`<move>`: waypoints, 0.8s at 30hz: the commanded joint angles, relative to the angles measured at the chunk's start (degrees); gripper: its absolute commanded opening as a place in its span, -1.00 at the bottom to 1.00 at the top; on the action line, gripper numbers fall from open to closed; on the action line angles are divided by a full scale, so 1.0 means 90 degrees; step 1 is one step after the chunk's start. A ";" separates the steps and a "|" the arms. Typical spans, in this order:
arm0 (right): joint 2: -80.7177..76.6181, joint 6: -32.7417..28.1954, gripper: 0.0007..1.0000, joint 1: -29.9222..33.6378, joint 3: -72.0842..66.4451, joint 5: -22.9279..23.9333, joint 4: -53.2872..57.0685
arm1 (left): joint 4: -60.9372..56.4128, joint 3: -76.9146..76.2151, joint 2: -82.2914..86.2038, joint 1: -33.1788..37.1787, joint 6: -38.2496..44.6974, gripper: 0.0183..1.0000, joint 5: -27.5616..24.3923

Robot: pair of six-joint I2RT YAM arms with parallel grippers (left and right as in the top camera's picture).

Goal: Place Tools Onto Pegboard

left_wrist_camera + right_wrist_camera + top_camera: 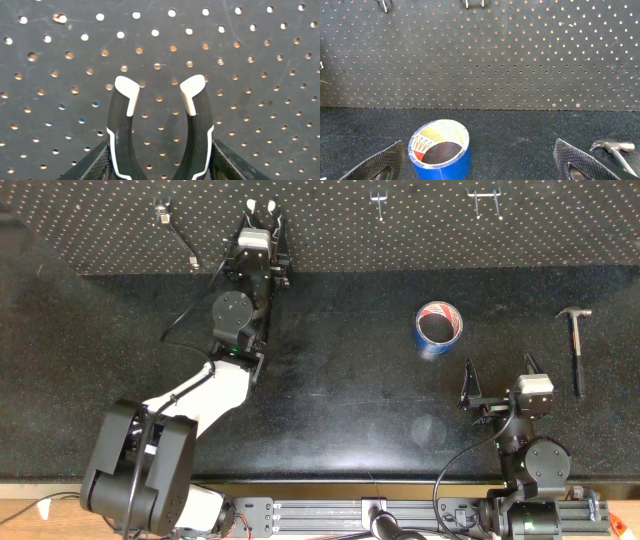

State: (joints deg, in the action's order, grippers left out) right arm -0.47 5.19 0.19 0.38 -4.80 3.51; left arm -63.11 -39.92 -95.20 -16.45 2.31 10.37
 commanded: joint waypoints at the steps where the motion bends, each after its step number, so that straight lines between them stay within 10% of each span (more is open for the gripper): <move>1: 0.0046 -0.0112 0.95 -0.0049 -0.0017 -0.0080 0.0034 | -0.0299 -0.0240 0.0194 0.0090 -0.0036 -0.98 -0.0058; 24: 0.0046 -0.0112 0.95 -0.0049 -0.0017 -0.0080 0.0034 | 0.0165 -0.0517 -0.0442 0.0160 -0.0063 -0.98 -0.0423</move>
State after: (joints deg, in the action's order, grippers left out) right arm -0.47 5.19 0.19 0.38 -4.80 3.51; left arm -62.17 -42.94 -98.48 -15.14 2.28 7.68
